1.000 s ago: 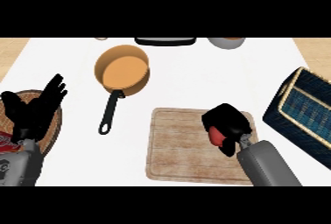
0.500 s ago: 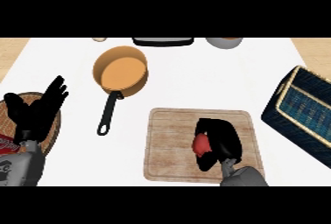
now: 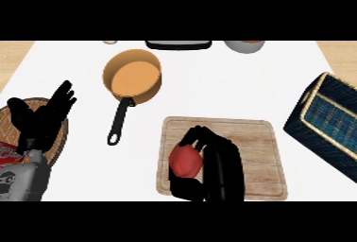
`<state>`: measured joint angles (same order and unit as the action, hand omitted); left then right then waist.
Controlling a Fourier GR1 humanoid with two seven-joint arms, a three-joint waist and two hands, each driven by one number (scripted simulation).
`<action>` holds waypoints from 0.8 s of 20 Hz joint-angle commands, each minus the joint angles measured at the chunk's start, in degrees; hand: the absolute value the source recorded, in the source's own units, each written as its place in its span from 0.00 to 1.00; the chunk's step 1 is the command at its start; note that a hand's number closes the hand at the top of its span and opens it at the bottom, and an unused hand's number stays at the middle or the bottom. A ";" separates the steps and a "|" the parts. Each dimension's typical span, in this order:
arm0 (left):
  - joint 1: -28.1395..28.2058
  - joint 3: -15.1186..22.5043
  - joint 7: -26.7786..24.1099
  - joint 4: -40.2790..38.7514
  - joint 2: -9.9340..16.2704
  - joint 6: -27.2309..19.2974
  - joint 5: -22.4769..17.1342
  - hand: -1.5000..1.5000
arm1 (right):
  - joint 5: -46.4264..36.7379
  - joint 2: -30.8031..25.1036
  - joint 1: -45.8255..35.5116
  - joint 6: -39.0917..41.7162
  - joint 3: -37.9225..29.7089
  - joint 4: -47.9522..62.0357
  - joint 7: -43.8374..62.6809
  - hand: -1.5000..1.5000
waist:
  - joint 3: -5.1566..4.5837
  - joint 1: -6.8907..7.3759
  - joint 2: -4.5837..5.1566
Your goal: Pick the bell pepper from the cutting board and place it in the basket
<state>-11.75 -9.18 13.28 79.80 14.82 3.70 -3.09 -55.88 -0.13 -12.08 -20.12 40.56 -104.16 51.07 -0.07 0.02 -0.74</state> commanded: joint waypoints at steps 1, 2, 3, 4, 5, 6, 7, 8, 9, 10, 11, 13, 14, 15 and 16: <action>0.39 -0.94 -0.96 -0.30 1.12 0.11 0.27 0.50 | -10.72 0.12 -6.95 -3.41 4.60 -6.81 14.63 1.00 | -0.11 -0.21 0.01; -0.66 -0.09 -0.49 -0.76 -0.10 -0.79 0.79 0.50 | -13.11 0.12 -6.63 -2.00 6.02 -9.24 18.64 1.00 | -0.09 -0.74 0.06; -1.14 -1.66 0.61 -1.24 1.77 0.73 -0.71 0.50 | -15.22 0.12 -6.95 -0.16 5.43 -11.78 21.12 1.00 | -0.09 -0.92 0.00; -3.40 -1.27 1.40 -2.18 1.07 -0.59 -0.03 0.50 | -14.99 0.12 -12.46 3.12 5.35 -11.48 25.14 1.00 | -0.13 -0.66 0.14; -1.72 -2.47 0.26 -1.49 2.29 1.25 -1.46 0.50 | -18.49 0.12 -10.82 4.59 5.62 -13.22 26.46 1.00 | -0.11 -0.66 0.03; 0.54 -0.24 -1.45 -0.34 -0.48 -0.08 0.08 0.50 | -17.67 0.12 -15.16 6.61 2.48 -11.75 27.88 1.00 | -0.11 0.02 0.17; 0.97 -1.01 -2.61 -2.02 0.94 1.74 -0.47 0.50 | -18.20 0.11 -14.91 10.38 1.75 -14.65 28.88 1.00 | -0.14 -0.46 0.13; 0.19 -0.68 -0.23 -0.59 0.22 0.15 -0.14 0.50 | -19.26 0.11 -16.67 11.58 3.58 -15.74 31.47 1.00 | -0.10 -0.25 0.02; 0.29 -0.84 -2.67 -2.41 0.31 0.36 0.36 0.50 | -18.53 0.11 -18.35 13.67 -0.49 -14.59 30.92 1.00 | -0.16 -0.44 0.21; -1.23 -0.87 -0.95 -1.91 0.16 -0.36 0.26 0.50 | -18.78 0.10 -18.55 16.27 -1.00 -16.39 30.88 1.00 | -0.08 -0.63 0.23; -0.16 -2.02 -0.55 -0.26 1.60 0.89 -0.99 0.50 | -18.56 0.10 -21.62 17.39 -2.65 -16.02 31.91 1.00 | -0.09 0.08 0.13; -3.17 -1.55 -0.08 -2.77 0.75 -0.66 0.08 0.50 | -16.67 0.10 -25.67 20.59 -7.30 -15.62 30.34 1.00 | -0.09 -0.42 0.41; 0.01 0.71 0.11 0.52 -1.30 -0.57 0.49 0.50 | -16.21 0.10 -27.00 21.16 -9.92 -15.06 30.44 1.00 | -0.06 0.19 0.21; -1.55 -0.67 0.54 -0.07 0.46 0.46 -0.46 0.50 | -18.86 0.10 -24.88 21.50 -9.25 -15.60 29.93 1.00 | -0.03 -0.38 0.26; 0.49 -0.83 -0.83 -1.34 0.55 0.49 0.13 0.50 | -15.82 0.10 -28.64 24.25 -13.79 -15.19 29.15 1.00 | -0.08 -0.08 0.33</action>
<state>-12.62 -9.90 13.00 78.81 15.12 3.73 -3.08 -72.83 -0.66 -34.33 -6.34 33.32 -118.27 69.56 -0.15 -0.19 -0.51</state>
